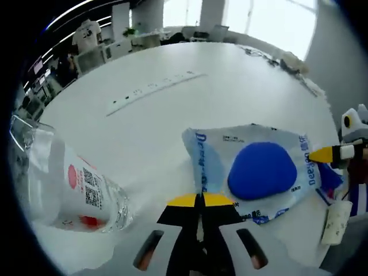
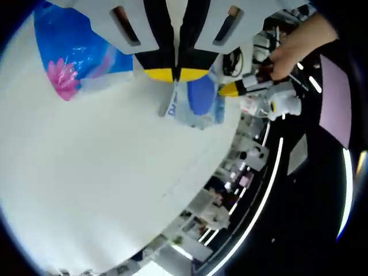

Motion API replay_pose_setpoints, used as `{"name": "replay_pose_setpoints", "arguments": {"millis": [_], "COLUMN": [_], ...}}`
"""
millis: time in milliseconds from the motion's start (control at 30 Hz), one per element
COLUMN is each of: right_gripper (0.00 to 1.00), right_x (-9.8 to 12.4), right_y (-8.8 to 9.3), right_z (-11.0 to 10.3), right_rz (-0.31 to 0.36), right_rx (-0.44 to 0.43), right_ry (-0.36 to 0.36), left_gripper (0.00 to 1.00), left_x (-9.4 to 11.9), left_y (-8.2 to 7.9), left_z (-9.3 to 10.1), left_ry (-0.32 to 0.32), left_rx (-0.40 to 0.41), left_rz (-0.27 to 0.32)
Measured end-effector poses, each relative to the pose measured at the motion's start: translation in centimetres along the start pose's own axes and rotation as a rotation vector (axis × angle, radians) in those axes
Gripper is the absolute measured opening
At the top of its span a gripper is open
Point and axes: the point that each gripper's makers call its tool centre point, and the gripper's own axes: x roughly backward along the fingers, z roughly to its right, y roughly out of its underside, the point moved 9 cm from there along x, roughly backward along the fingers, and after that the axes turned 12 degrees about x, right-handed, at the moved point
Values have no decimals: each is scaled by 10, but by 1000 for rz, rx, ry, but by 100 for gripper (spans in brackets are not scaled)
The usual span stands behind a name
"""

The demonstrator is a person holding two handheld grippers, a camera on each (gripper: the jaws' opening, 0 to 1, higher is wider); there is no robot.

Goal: Arrange the tabletop items into an orderly group along one side of the table until the central work area is clear of visible clutter.

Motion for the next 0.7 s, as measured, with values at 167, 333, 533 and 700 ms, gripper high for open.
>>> {"name": "replay_pose_setpoints", "arguments": {"millis": [167,333,533,700], "right_gripper": [0,0,0,0], "right_x": [-2,-3,-9,-12], "right_y": [-14,-25,-39,-57], "right_z": [1,4,10,14], "right_rz": [0,5,-17,0], "right_rx": [57,78,151,183], "right_ry": [-4,-8,-10,-10], "left_gripper": [0,0,0,0], "left_x": [5,7,4,2], "left_y": [-2,-6,-8,-10], "left_z": [3,6,10,15], "left_ry": [-1,3,-4,6], "left_rx": [29,60,30,35], "left_rz": [40,82,80,86]}}
